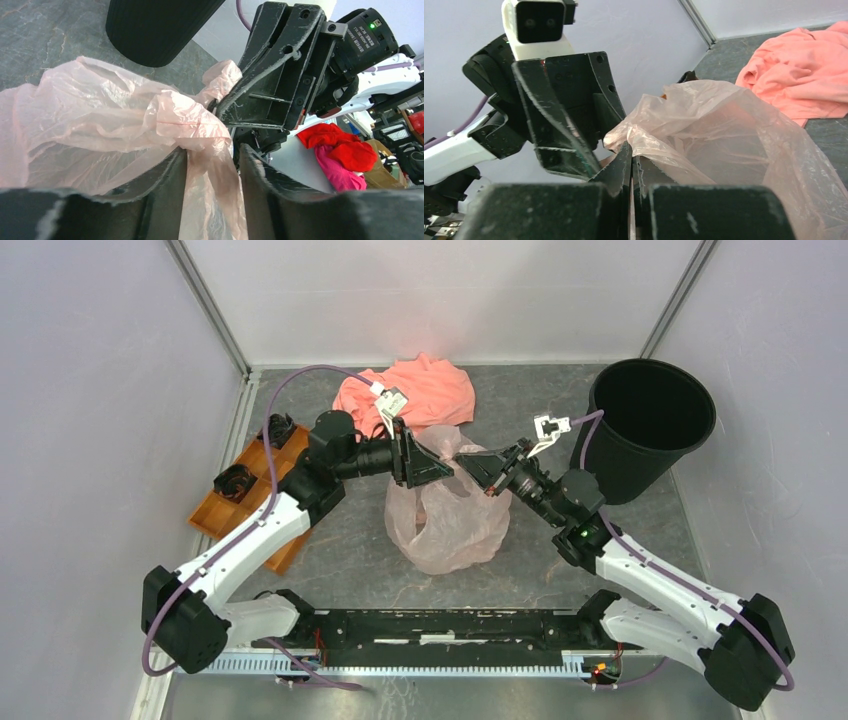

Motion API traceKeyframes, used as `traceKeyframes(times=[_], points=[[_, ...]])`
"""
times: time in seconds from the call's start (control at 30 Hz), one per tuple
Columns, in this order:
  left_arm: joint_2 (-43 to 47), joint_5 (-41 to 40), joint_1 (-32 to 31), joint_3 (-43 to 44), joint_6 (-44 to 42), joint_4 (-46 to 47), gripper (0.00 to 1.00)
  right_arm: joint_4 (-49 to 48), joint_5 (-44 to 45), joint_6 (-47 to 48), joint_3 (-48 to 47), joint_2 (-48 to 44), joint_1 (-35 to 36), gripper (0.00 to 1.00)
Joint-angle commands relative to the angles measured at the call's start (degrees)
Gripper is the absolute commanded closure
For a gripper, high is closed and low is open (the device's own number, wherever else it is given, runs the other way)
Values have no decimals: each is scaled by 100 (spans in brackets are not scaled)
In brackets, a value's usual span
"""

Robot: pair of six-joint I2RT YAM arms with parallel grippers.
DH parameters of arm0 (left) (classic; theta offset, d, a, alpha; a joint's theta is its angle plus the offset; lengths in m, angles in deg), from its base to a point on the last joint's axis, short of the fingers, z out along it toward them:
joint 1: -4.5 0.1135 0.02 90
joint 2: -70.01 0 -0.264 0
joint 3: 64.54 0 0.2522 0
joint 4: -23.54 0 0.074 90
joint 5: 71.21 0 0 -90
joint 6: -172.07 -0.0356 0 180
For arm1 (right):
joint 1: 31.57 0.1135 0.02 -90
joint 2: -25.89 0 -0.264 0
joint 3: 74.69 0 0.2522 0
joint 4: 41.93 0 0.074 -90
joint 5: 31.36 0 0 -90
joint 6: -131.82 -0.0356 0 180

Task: Put the trash bags into the trash bin

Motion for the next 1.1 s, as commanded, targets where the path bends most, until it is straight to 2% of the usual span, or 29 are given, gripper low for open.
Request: traceKeyframes(times=[0.0, 0.13, 0.17, 0.2, 0.27, 0.37, 0.43, 0.5, 0.67, 0.87, 0.93, 1.0, 1.07], points=[[-69, 93, -32, 23, -142, -33, 58, -383, -10, -79, -200, 1, 116, 99], [21, -138, -32, 11, -241, -123, 89, 232, 55, 306, -364, -67, 111, 99], [52, -263, -32, 13, -297, -186, 96, 497, 66, 577, -433, -109, 111, 94], [98, -430, -33, 21, -365, -263, 98, 833, 120, 881, -555, -168, 107, 86], [200, -811, -32, 29, -523, -433, 98, 2058, 453, 1633, -859, -343, 112, 71], [365, -1526, -33, 52, -730, -804, 98, 3748, 1438, 2777, -1217, -700, 109, 51], [444, -2056, -28, 82, -839, -1021, 98, 4483, 2055, 3408, -1249, -989, 116, 39], [462, -2452, -24, 112, -863, -1192, 98, 5033, 2630, 3842, -1269, -1219, 113, 32], [410, -2636, 6, 302, -856, -1516, 98, 6336, 4035, 4788, -2048, -1146, 111, 22], [614, -2450, 52, 326, -765, -1536, 98, 7585, 6528, 5060, -3796, 225, 104, 19], [673, -2484, 51, 312, -780, -1539, 98, 7664, 7264, 5215, -4113, 706, 58, 13], [684, -2506, 56, 319, -796, -1562, 98, 7587, 7364, 5399, -4321, 1107, -178, 11], [673, -2511, 51, 329, -798, -1583, 98, 7667, 7052, 5305, -4568, 1483, -571, 11]])
